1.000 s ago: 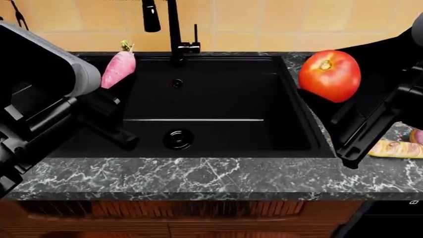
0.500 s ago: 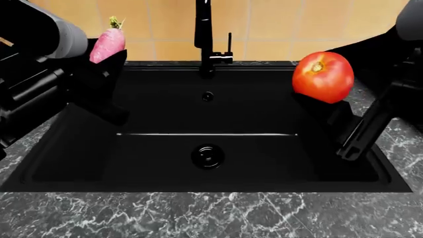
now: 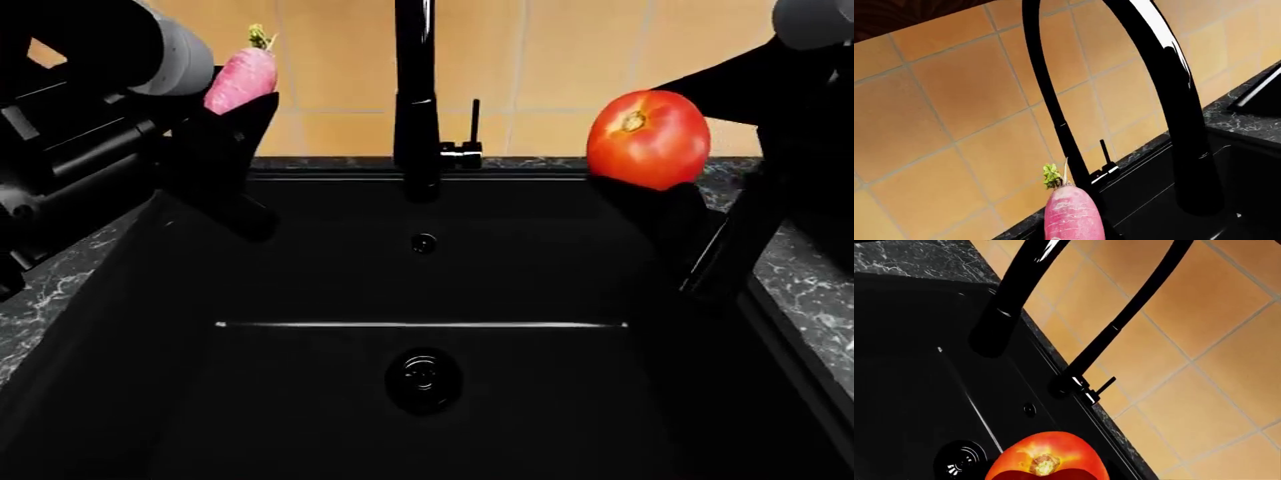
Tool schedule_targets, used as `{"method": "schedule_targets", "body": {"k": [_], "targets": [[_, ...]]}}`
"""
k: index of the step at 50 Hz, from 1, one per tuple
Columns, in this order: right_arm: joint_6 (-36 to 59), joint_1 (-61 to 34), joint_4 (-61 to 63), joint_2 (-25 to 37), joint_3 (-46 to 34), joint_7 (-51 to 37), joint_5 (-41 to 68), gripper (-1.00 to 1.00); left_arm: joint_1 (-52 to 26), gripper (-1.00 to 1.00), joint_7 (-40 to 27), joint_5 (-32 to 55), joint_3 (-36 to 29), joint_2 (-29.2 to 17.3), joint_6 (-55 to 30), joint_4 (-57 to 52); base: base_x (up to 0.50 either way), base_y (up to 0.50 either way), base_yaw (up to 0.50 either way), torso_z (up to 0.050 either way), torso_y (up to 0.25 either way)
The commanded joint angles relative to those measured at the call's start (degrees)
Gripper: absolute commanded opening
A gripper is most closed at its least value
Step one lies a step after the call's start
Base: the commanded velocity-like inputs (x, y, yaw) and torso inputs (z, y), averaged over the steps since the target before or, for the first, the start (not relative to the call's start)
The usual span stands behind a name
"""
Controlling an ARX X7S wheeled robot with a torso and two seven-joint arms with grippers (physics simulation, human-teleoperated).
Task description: Pick up the fruits and vegetables and place them in the sink. Turn on the sink faucet to wash them. Then turn the sink off and put them in the tray.
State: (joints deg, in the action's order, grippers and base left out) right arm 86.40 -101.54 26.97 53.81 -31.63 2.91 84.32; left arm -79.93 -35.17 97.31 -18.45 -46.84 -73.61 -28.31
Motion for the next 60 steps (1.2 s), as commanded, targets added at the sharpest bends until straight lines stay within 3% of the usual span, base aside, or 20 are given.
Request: {"method": "schedule_targets", "body": {"k": [1, 21, 30, 38, 52, 60], "targets": [[-0.66, -2.16, -0.83, -0.38, -2.95, 1.7, -2.57, -1.0, -1.58, -1.0, 0.66, -0.42, -1.4, 0.77, -0.54, 0.67, 0.38, 0.02, 0.0, 0.0, 0.0], [-2.75, -1.32, -1.71, 0.04, -4.07, -1.21, -0.69, -1.0, -0.61, -1.0, 3.47, -3.82, -3.5, 2.26, -0.11, 1.03, 0.19, 0.01, 0.0, 0.0, 0.0], [-3.87, -1.53, -0.65, 1.34, -4.07, 0.12, -0.49, -1.0, 1.61, -1.0, 18.64, -11.7, -8.67, 3.56, -1.75, 0.37, 0.0, 0.0, 0.0, 0.0, 0.001], [-4.58, -1.56, -0.09, 2.51, -4.15, 1.08, -0.47, -1.0, 0.32, -1.0, 21.43, -14.78, -11.36, 4.66, -2.52, 1.91, 0.16, 0.0, 0.0, 0.0, 0.0], [-5.53, -1.3, 0.88, 3.6, -4.84, 2.61, -0.78, -1.0, 0.35, -1.0, 35.72, -27.76, -22.82, 2.77, -2.1, 2.03, 0.12, 0.0, 0.0, 0.001, 0.0], [-6.25, -0.81, 1.62, 4.46, -5.18, 3.3, -1.3, -1.0, -0.37, -1.0, 39.79, -31.45, -26.99, 1.12, -1.99, 1.26, 0.02, 0.0, 0.0, 0.0, 0.0]]}}
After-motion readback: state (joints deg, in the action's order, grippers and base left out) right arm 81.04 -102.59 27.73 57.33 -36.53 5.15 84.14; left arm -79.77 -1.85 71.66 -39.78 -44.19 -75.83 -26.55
